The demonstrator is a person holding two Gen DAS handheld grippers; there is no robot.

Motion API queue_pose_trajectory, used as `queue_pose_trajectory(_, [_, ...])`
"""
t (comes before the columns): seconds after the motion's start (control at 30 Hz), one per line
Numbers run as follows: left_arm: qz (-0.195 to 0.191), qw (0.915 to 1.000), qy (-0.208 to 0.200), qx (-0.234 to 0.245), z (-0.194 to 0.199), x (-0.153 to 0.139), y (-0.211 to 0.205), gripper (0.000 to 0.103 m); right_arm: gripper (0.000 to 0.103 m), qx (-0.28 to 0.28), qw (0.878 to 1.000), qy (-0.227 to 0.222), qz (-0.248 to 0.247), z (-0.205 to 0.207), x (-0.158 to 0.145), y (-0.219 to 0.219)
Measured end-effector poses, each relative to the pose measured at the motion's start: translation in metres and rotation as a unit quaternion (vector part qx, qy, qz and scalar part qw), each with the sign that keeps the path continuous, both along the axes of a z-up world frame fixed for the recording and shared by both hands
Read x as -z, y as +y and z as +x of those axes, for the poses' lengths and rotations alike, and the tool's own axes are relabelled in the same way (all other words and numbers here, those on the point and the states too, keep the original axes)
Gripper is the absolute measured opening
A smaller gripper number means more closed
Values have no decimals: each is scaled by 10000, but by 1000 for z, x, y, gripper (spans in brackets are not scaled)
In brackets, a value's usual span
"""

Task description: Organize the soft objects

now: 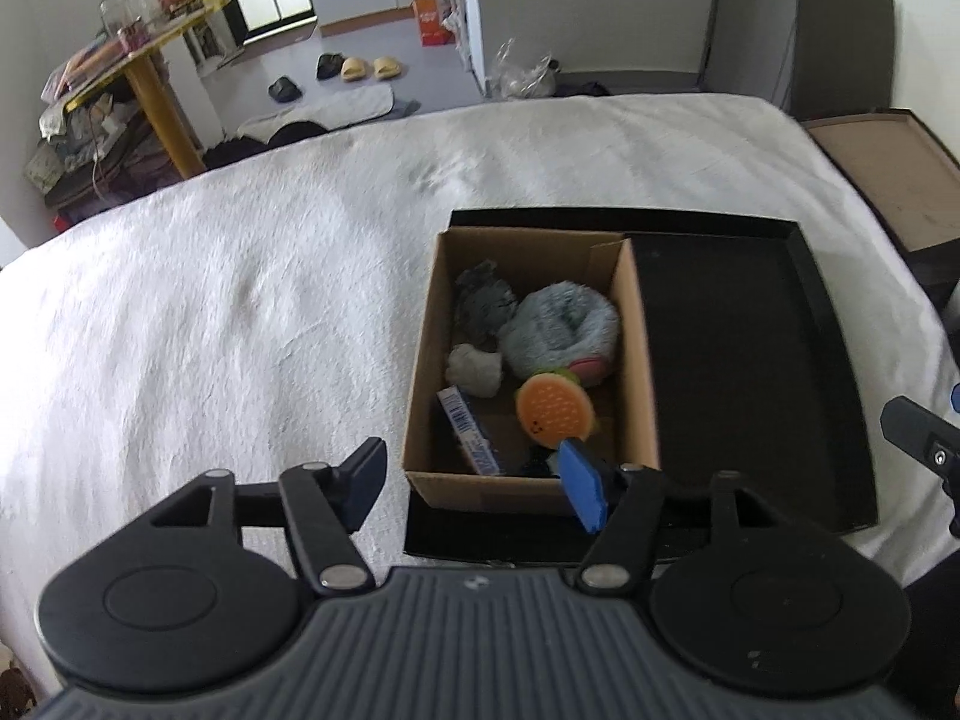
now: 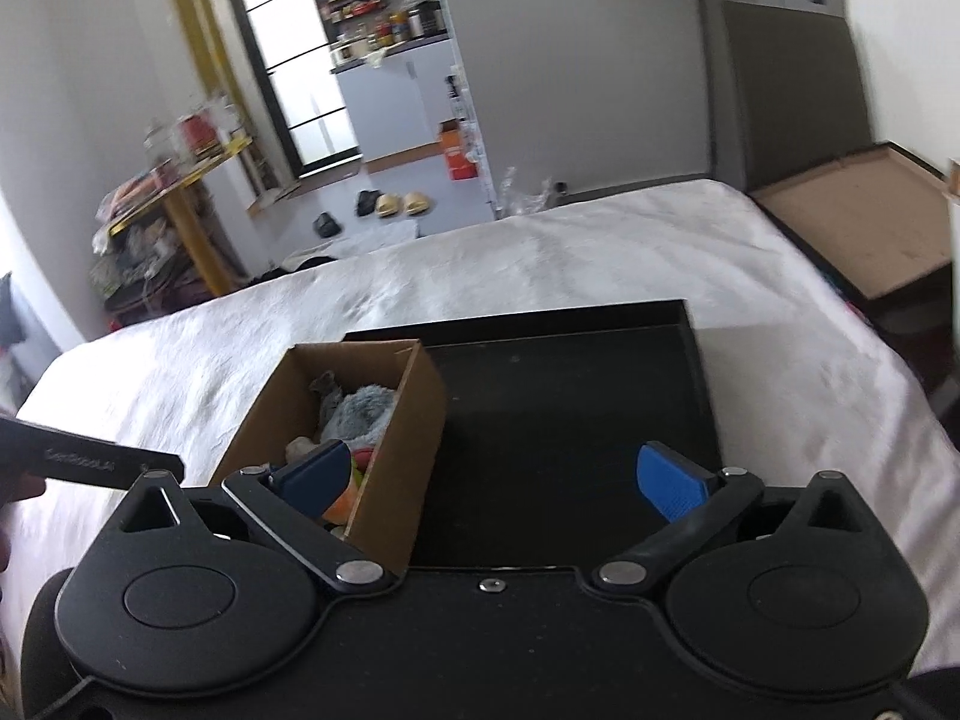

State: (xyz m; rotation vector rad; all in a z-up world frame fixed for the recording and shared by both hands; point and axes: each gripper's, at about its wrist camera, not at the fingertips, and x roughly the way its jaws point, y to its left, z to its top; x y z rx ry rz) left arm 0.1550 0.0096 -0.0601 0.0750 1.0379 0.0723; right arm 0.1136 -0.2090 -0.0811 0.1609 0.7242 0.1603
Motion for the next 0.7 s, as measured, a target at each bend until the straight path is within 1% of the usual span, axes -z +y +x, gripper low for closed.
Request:
queue_pose_trajectory(0.17, [-137,9998,-128,109,-17,-14,-7,70,103,331,9994,90,102,-14,-6,-13])
queue_pose_trajectory(0.27, [-264,9994,-199,98,-26,-22,-7,78,103,448,9989,122,89,-23,-11,-16])
queue_pose_trajectory(0.33, [-338,9990,-284,103,-32,-30,-8,86,103,477,9985,138,234,-27,-17,-18])
queue_pose_trajectory(0.4, [-343,9986,-364,149,-39,-36,-9,92,103,485,9978,185,407,-30,-22,-20])
queue_pose_trajectory(0.43, [-328,9985,-398,170,-42,-40,-9,95,103,496,9977,196,409,-32,-24,-20])
queue_pose_trajectory(0.6, [-333,9978,-536,198,-55,-54,-7,102,103,572,9983,119,8,-43,-38,-12])
queue_pose_trajectory(0.7, [-245,9976,-609,198,-63,-61,-7,102,103,568,9983,118,-32,-49,-42,-10])
